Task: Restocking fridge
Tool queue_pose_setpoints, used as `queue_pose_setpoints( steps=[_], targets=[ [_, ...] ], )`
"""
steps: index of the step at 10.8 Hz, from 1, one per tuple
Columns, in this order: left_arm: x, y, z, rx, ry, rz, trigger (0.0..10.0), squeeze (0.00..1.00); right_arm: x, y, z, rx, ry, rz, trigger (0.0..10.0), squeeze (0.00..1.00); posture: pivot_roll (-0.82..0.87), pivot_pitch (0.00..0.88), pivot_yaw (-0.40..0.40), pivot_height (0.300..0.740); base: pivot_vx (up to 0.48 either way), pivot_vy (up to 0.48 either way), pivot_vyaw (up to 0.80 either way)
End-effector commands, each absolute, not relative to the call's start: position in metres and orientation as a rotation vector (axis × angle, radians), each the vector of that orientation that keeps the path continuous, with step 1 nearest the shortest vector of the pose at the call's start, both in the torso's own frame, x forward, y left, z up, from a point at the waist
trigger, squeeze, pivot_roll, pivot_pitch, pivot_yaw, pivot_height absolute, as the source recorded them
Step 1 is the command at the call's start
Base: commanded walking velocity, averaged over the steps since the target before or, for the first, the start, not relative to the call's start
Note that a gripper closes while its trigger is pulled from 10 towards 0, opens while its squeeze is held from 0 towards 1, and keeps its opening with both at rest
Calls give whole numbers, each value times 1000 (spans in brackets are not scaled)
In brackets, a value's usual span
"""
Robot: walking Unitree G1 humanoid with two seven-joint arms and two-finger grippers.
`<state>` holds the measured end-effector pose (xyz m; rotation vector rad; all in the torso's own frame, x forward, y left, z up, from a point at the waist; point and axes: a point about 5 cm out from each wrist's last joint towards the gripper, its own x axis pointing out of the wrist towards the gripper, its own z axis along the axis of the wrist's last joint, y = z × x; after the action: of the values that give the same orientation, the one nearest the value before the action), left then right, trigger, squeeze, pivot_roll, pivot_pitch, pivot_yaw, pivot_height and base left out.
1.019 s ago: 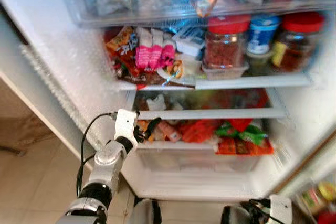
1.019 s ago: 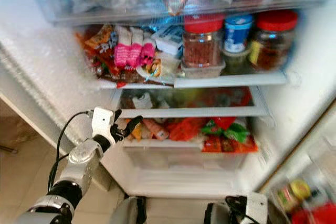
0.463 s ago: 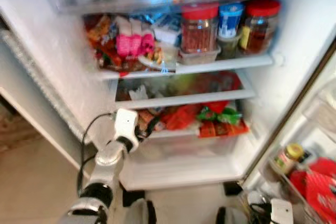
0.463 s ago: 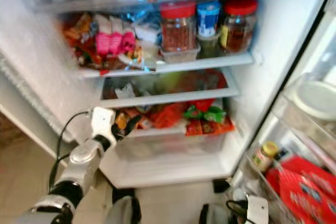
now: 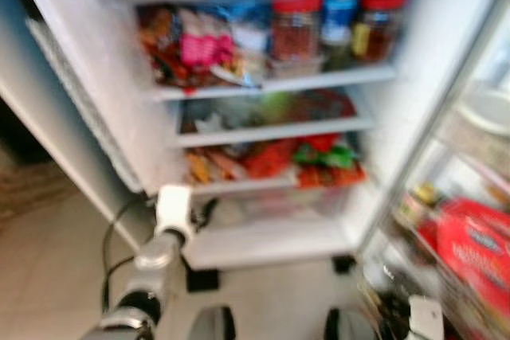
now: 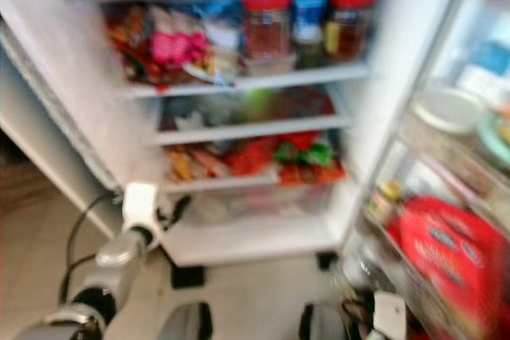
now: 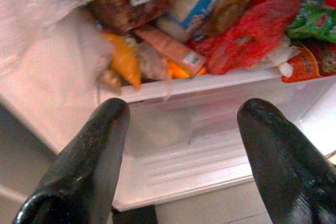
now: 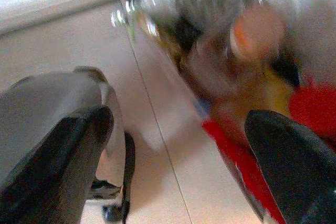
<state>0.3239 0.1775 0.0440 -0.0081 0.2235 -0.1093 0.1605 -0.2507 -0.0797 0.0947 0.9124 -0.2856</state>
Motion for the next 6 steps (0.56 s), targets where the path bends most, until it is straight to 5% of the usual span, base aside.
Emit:
queue_pose_setpoints(
  steps=[1, 5, 6],
  targets=[
    [319, 185, 35, -17, 281, -68, 10000, 0, 157, -244, -84, 104, 943, -263, 10000, 0, 41, 55, 72, 614, 0, 0, 0],
    [287, 206, -7, 64, 569, 21, 10000, 0, 159, -243, -83, 103, 941, -255, 10000, 0, 41, 45, 77, 614, 0, 0, 0],
    [272, 212, -21, 84, 658, 43, 10000, 0, 159, -243, -83, 102, 939, -244, 10000, 0, 48, 41, 75, 614, 0, 409, 0]
  ],
)
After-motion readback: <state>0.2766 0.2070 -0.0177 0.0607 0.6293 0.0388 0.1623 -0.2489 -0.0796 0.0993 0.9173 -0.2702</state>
